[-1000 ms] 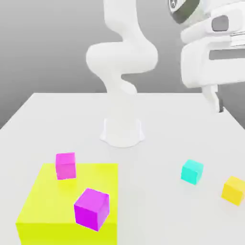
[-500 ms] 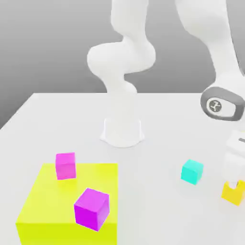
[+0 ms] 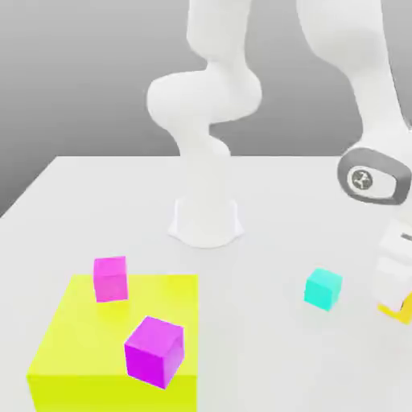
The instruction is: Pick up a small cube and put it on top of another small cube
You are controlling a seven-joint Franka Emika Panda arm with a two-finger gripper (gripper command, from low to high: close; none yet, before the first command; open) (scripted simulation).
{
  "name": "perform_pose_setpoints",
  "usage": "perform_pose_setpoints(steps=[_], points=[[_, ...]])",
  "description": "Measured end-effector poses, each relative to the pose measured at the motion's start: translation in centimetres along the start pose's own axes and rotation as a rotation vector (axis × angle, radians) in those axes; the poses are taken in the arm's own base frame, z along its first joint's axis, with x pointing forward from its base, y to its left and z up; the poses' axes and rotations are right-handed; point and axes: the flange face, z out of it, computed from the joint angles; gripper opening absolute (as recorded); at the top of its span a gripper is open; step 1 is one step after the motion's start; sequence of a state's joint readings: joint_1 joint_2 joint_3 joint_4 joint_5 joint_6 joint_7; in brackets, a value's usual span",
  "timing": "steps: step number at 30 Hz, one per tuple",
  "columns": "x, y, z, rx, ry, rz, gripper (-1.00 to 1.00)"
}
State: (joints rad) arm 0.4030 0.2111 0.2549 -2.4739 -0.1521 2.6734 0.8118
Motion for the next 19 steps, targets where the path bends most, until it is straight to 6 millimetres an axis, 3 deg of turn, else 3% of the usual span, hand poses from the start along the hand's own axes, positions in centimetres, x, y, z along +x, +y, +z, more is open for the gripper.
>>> perform_pose_setpoints(steps=[4, 7, 9, 11, 13, 14, 15, 16, 19], points=[[7.6, 9.3, -4.1, -0.018, 0.006, 0.117, -1.0], [11.9, 19.0, -7.1, -0.02, 0.001, 0.242, -1.0], [13.6, 26.6, -9.6, -0.013, -0.005, 0.327, -1.0], [14.0, 34.3, -12.4, 0.002, -0.011, 0.399, -1.0], [13.2, 41.5, -11.7, 0.012, -0.013, 0.508, -1.0], [12.8, 43.0, -10.5, 0.013, -0.014, 0.533, -1.0], [13.4, 40.2, -9.4, 0.013, -0.014, 0.474, -1.0], [13.8, 37.0, -8.3, 0.013, -0.014, 0.409, 1.0], [13.8, 37.0, -8.3, 0.013, -0.014, 0.41, 1.0]])
